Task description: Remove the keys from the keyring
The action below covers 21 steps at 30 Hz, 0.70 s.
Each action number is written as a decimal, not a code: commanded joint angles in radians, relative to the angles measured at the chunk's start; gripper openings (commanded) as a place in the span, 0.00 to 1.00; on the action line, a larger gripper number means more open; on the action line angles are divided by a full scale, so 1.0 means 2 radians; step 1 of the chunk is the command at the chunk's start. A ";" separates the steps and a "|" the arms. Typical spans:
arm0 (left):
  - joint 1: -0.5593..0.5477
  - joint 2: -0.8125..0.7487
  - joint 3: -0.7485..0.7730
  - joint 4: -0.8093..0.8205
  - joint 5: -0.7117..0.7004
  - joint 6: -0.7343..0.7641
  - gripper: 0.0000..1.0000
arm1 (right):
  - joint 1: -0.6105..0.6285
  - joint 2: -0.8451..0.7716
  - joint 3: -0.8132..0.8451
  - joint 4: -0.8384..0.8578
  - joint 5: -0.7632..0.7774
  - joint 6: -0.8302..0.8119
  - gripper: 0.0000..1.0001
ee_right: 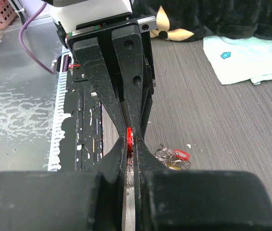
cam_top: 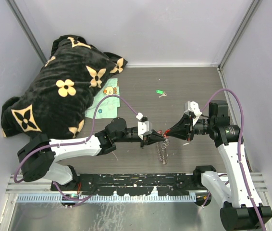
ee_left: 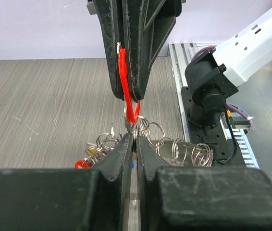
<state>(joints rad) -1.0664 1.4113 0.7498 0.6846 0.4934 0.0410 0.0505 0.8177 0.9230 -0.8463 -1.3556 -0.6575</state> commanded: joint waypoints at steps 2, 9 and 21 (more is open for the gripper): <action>0.001 -0.001 0.021 0.033 -0.002 -0.003 0.01 | 0.002 -0.010 0.018 0.010 -0.025 -0.006 0.01; 0.001 -0.011 0.013 0.033 -0.003 -0.003 0.00 | 0.002 -0.014 0.020 0.008 -0.012 -0.008 0.01; 0.002 -0.061 -0.027 0.071 -0.045 -0.009 0.00 | -0.010 -0.021 0.012 0.024 0.011 0.007 0.01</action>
<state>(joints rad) -1.0664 1.3594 0.7094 0.6945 0.4480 0.0364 0.0380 0.7895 0.9230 -0.8410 -1.3304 -0.6552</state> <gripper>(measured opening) 0.010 0.089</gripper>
